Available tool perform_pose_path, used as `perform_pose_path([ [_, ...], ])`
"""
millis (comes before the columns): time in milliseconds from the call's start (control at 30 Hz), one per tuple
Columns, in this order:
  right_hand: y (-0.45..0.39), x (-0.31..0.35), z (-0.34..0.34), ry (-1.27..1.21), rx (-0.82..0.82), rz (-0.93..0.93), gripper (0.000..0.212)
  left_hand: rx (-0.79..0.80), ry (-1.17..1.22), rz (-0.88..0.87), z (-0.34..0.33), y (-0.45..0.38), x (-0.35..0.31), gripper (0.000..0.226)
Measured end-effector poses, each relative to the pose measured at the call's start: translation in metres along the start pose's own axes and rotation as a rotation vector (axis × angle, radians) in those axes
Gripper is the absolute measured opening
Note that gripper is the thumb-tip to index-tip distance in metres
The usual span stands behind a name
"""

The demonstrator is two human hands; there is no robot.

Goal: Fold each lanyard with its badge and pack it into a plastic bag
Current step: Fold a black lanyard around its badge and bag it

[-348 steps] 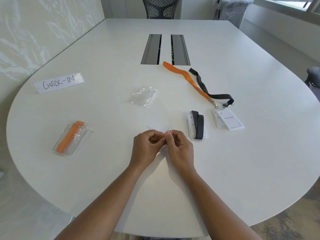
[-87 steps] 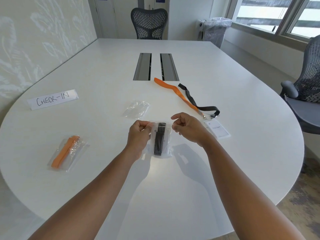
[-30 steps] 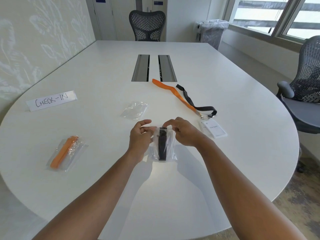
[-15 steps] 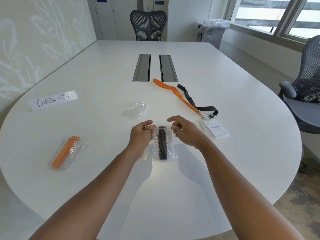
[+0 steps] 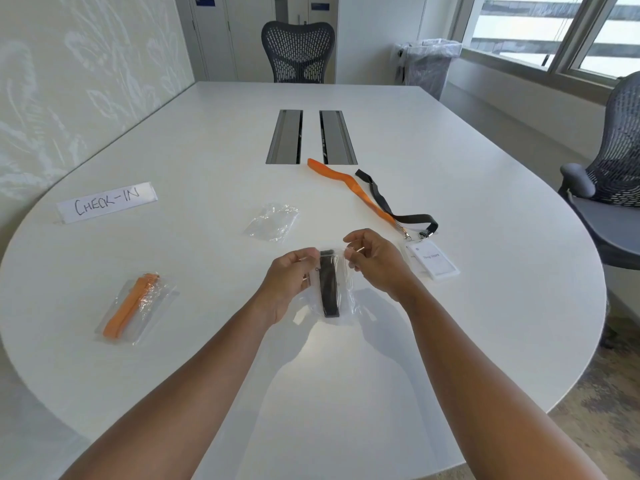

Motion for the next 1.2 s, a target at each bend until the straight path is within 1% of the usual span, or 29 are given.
perform_pose_path([
  [67, 0.0, 0.001, 0.001, 0.025, -0.015, 0.008, 0.015, 0.016, -0.054, -0.013, -0.001, 0.0, 0.002, 0.017],
  [167, 0.001, 0.002, 0.004, 0.031, -0.017, 0.03, 0.016, 0.02, -0.061, -0.051, -0.001, 0.0, 0.0, 0.021],
  [333, 0.0, 0.0, 0.004, 0.061, -0.024, 0.053, 0.016, -0.02, -0.072, -0.077, -0.001, 0.001, -0.005, 0.009],
  [433, -0.001, -0.002, 0.003, 0.076, -0.045, 0.071, 0.015, -0.03, -0.08, -0.097, -0.004, 0.003, -0.008, 0.011],
  [533, -0.002, -0.004, 0.005, 0.091, -0.056, 0.04, 0.017, -0.053, -0.108, -0.106, -0.002, 0.004, -0.011, 0.012],
  [700, -0.003, -0.004, 0.006, 0.06, 0.043, -0.015, 0.024, -0.04, -0.175, -0.125, -0.002, 0.004, -0.014, 0.017],
  [800, -0.002, -0.003, 0.004, 0.021, 0.071, -0.018, 0.028, -0.028, -0.198, -0.139, -0.003, 0.003, -0.014, 0.02],
  [1000, -0.002, -0.006, 0.007, -0.018, 0.036, -0.035, 0.026, 0.023, -0.233, -0.152, -0.004, 0.001, -0.014, 0.022],
  [1200, 0.0, -0.006, 0.001, -0.044, 0.008, -0.038, 0.027, 0.024, -0.224, -0.162, -0.007, 0.0, -0.014, 0.025],
])
Point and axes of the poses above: each hand's wrist, its own y-axis away from the middle knuckle, its own z-axis out of the back of the hand, x = y × z, the point moved 4 cm from there along -y, towards the middle knuckle, and after that the axes turned 3 degrees about y, right-handed, at the moved point
